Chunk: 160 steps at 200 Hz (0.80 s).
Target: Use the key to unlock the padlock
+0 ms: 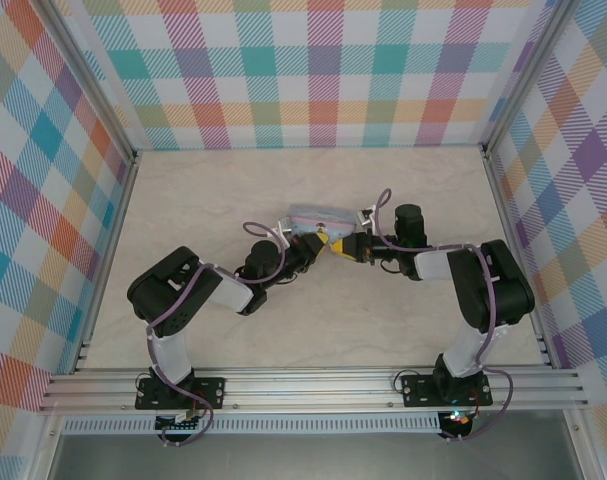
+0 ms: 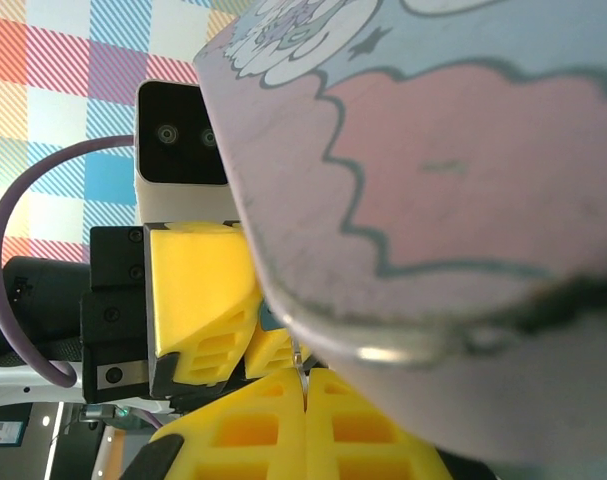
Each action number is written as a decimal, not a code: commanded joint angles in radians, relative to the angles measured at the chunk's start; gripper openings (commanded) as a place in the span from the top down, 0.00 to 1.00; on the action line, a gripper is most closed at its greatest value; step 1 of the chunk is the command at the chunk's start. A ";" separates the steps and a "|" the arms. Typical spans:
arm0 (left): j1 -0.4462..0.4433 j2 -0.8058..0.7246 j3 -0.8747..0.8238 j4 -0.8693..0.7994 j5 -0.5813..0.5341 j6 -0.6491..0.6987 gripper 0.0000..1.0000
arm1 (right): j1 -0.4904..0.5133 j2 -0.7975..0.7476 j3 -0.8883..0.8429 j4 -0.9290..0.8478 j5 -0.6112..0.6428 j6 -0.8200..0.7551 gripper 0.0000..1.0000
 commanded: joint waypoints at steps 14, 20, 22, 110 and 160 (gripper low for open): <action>-0.084 0.021 0.017 0.075 0.281 0.058 1.00 | 0.028 -0.080 0.078 0.021 0.082 -0.039 0.99; -0.082 0.029 0.013 0.076 0.288 0.060 1.00 | 0.020 -0.093 0.082 -0.014 0.082 -0.060 0.99; -0.081 0.032 0.013 0.080 0.289 0.059 1.00 | 0.019 -0.098 0.083 -0.026 0.084 -0.066 0.99; -0.076 0.009 0.000 0.072 0.337 0.074 1.00 | -0.040 -0.092 0.072 -0.090 0.078 -0.106 1.00; -0.076 0.000 0.000 0.071 0.358 0.084 1.00 | -0.072 -0.122 0.097 -0.214 0.077 -0.189 1.00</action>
